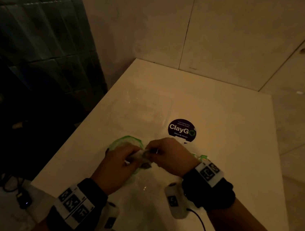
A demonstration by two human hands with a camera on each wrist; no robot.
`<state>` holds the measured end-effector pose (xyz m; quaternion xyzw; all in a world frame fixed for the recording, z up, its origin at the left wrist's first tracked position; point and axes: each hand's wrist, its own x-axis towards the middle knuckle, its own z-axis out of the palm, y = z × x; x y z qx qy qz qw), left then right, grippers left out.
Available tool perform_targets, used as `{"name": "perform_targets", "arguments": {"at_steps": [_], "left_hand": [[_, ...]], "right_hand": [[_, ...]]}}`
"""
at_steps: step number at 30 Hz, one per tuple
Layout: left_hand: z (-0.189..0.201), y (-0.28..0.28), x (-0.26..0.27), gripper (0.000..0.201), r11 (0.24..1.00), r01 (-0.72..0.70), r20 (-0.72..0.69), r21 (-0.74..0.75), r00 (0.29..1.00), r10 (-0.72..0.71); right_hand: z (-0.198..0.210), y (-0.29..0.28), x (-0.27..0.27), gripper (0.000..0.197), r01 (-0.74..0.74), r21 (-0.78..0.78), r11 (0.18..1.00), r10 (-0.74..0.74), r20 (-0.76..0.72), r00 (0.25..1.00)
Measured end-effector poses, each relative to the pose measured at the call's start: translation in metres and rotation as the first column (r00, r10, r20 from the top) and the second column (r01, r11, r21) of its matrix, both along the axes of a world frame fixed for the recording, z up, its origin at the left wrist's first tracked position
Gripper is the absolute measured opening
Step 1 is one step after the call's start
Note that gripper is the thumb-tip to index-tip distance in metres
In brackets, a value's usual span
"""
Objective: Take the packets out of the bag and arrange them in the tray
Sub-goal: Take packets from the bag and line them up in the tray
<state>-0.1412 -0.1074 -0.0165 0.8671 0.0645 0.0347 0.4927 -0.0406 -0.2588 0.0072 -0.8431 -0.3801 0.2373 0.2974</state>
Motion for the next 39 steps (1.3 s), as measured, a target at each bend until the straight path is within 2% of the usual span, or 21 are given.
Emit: {"name": "perform_targets", "arguments": {"at_steps": [3,7,11,15,21,25,26,28,29,31,34,39], "left_hand": [[-0.007,-0.019,0.005,0.010,0.963,-0.050,-0.115,-0.267,0.993,0.020],[-0.018,-0.042,0.006,0.016,0.905,-0.040,-0.190,-0.424,0.981,-0.045],[-0.027,-0.059,0.007,0.022,0.889,-0.027,-0.214,-0.457,0.974,-0.081],[-0.032,-0.076,0.008,0.023,0.881,-0.011,-0.228,-0.474,0.967,-0.111],[-0.034,-0.090,0.004,0.023,0.912,0.057,-0.210,-0.405,0.966,-0.154],[-0.044,-0.081,0.001,0.014,0.930,0.015,-0.232,-0.368,0.967,-0.107],[-0.046,-0.077,0.000,0.013,0.930,-0.035,-0.250,-0.366,0.966,-0.062],[-0.049,-0.070,-0.001,0.015,0.913,-0.146,-0.296,-0.382,0.955,0.029],[-0.050,-0.069,-0.003,0.017,0.903,-0.181,-0.313,-0.389,0.948,0.055],[-0.053,-0.066,-0.005,0.018,0.905,-0.210,-0.328,-0.371,0.941,0.084],[-0.057,-0.065,-0.005,0.012,0.918,-0.220,-0.321,-0.330,0.941,0.110],[-0.061,-0.070,0.002,0.008,0.923,-0.247,-0.321,-0.296,0.935,0.148]], "right_hand": [[-0.005,-0.026,0.002,0.012,0.139,0.060,0.988,-0.128,-0.151,0.980],[-0.013,-0.060,0.000,0.003,0.272,0.112,0.956,-0.232,-0.284,0.930],[-0.019,-0.084,-0.003,0.009,0.403,0.117,0.908,-0.316,-0.443,0.839],[-0.023,-0.098,-0.006,0.009,0.500,0.163,0.851,-0.318,-0.598,0.736],[-0.021,-0.107,-0.005,0.008,0.540,0.211,0.815,-0.266,-0.691,0.672],[-0.024,-0.121,0.008,0.005,0.695,0.197,0.691,-0.391,-0.707,0.589],[-0.028,-0.125,0.012,0.004,0.694,0.157,0.703,-0.446,-0.663,0.601],[-0.039,-0.127,0.017,0.007,0.574,-0.027,0.818,-0.517,-0.470,0.715],[-0.046,-0.125,0.017,0.010,0.478,-0.144,0.866,-0.496,-0.366,0.788],[-0.058,-0.118,0.016,0.015,0.313,-0.298,0.902,-0.387,-0.233,0.892],[-0.073,-0.106,0.013,0.021,0.164,-0.429,0.888,-0.240,-0.129,0.962],[-0.079,-0.092,0.010,0.025,0.166,-0.547,0.821,-0.184,0.023,0.983]]}}
